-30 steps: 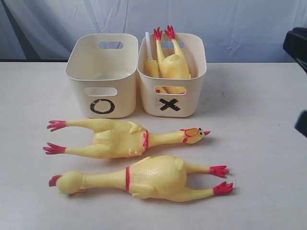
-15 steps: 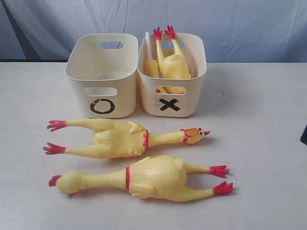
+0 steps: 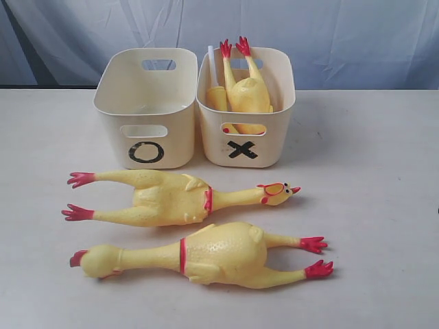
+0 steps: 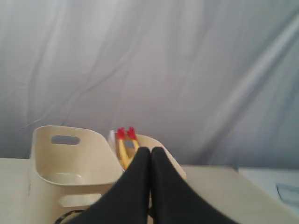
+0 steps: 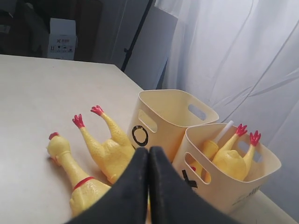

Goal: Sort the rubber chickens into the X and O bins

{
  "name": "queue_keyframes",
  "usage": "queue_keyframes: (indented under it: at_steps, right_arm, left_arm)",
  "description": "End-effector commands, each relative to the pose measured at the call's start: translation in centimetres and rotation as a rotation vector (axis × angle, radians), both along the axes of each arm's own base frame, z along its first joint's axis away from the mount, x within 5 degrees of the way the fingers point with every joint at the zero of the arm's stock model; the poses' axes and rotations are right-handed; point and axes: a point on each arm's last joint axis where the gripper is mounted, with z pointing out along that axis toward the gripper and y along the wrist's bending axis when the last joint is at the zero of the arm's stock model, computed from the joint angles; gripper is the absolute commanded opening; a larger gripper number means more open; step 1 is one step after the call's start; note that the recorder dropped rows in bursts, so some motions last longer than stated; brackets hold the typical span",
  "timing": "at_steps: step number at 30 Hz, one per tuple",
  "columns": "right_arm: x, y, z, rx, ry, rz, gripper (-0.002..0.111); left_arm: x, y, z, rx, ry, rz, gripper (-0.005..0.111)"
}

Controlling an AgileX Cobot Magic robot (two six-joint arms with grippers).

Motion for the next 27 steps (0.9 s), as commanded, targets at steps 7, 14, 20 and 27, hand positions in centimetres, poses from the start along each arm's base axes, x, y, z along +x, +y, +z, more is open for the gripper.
queue_keyframes:
  at_steps: [7,14,20,27]
  right_arm:
    - [-0.1,0.0,-0.4,-0.018,0.022,0.009,0.0]
    - [-0.2,0.0,-0.4,-0.015,0.026,0.01,0.0]
    - [-0.2,0.0,-0.4,-0.01,0.029,0.01,0.0]
    - [-0.2,0.0,-0.4,0.0,0.041,0.009,0.0]
  left_arm:
    - [7.6,-1.4,0.3,0.369,0.071,-0.225,0.004]
    - [12.4,-1.5,-0.8,0.555,0.082,-0.295,0.034]
    - [15.9,-2.1,-2.2,0.716,0.029,-0.407,0.038]
    - [19.0,-6.4,-5.0,0.861,-0.026,-0.579,0.045]
